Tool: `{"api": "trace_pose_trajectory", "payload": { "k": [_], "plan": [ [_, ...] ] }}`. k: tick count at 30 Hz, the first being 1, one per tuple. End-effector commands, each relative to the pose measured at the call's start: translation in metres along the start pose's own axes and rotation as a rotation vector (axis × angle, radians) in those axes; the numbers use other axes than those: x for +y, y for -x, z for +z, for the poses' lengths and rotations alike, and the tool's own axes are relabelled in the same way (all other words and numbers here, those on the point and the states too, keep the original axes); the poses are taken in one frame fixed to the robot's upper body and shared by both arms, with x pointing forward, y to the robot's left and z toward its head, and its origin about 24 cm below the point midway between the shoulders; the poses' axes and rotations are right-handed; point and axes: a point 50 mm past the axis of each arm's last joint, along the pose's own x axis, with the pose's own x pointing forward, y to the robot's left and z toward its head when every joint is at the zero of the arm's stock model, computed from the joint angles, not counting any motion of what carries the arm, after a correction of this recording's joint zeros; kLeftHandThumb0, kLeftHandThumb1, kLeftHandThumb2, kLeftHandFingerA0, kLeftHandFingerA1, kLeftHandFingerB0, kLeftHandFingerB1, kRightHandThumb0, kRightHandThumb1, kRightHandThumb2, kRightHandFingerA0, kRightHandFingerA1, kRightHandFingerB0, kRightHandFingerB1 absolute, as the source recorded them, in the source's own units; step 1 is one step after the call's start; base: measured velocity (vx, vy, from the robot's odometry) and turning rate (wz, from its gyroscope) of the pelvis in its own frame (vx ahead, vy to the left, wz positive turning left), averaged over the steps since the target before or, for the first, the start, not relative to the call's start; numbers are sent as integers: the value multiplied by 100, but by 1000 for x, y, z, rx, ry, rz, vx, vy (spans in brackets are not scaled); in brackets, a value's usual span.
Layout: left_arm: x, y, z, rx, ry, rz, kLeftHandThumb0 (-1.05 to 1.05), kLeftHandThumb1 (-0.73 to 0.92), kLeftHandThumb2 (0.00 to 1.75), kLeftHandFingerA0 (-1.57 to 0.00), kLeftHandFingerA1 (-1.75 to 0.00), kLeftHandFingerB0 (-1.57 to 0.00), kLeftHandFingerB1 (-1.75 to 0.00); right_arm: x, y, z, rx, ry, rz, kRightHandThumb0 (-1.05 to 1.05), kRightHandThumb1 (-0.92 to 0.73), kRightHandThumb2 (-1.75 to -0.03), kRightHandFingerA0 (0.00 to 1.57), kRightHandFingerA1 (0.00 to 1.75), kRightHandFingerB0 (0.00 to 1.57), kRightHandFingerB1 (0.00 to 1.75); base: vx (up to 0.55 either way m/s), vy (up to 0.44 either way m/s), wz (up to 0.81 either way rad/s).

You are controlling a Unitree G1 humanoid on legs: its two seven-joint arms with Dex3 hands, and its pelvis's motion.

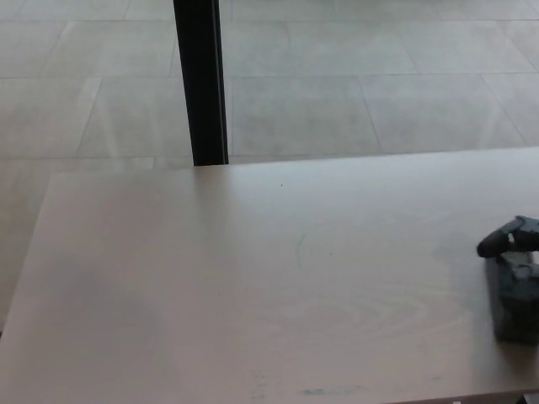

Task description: The robot uses its right hand to hold the eraser kept in the middle of the desk and use it to wipe the desk by swiping its surface twice

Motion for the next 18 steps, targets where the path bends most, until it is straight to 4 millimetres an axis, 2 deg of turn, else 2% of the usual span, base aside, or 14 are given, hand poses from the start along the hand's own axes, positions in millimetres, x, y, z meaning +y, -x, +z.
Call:
{"api": "trace_pose_trajectory", "payload": {
  "k": [1,2,5,7,8,11,12,16,17,18],
  "plan": [
    [4,-2,8,-29,0,6,-53,59,57,-60,-97,-60,-68,-24,10,-30,74,-7,-70,-17,-53,-111,89,175,73,163,0,0,0],
    [4,-2,9,-27,6,9,-52,58,57,-60,-105,-60,-71,-28,12,-33,87,-30,-83,-17,-51,-112,93,175,75,162,0,0,0],
    [5,-1,7,-31,5,6,-54,58,57,-62,-106,-61,-71,-35,14,-40,128,-92,-109,-17,-48,-116,94,175,74,164,0,0,0],
    [5,-2,7,-26,8,8,-54,58,57,-62,-96,-60,-68,-39,15,-42,145,-86,-135,-18,-51,-112,93,175,72,162,0,0,0],
    [5,-1,7,-25,16,10,-54,57,57,-64,-106,-62,-72,-41,15,-43,151,-90,-134,-18,-51,-113,93,175,71,163,0,0,0],
    [5,-1,7,-18,34,20,-53,57,56,-61,-102,-61,-71,-44,16,-46,174,-69,-138,-18,-53,-110,92,175,69,165,0,0,0],
    [5,-2,6,-26,16,12,-53,58,57,-61,-103,-61,-72,-46,17,-48,189,-51,-140,-19,-58,-103,91,175,66,166,0,0,0],
    [6,-3,6,-27,-33,13,-56,58,57,-66,-105,-63,-72,-43,16,-49,195,-69,-139,-20,-56,-106,93,175,70,160,0,0,0],
    [6,-2,7,-32,-20,10,-58,58,57,-67,-113,-64,-74,-40,15,-48,203,-90,-139,-20,-57,-99,92,175,69,163,0,0,0],
    [5,-1,8,-32,10,6,-56,57,57,-67,-116,-67,-76,-33,12,-43,187,-115,-136,-19,-56,-102,92,175,70,164,0,0,0]
  ]
}}
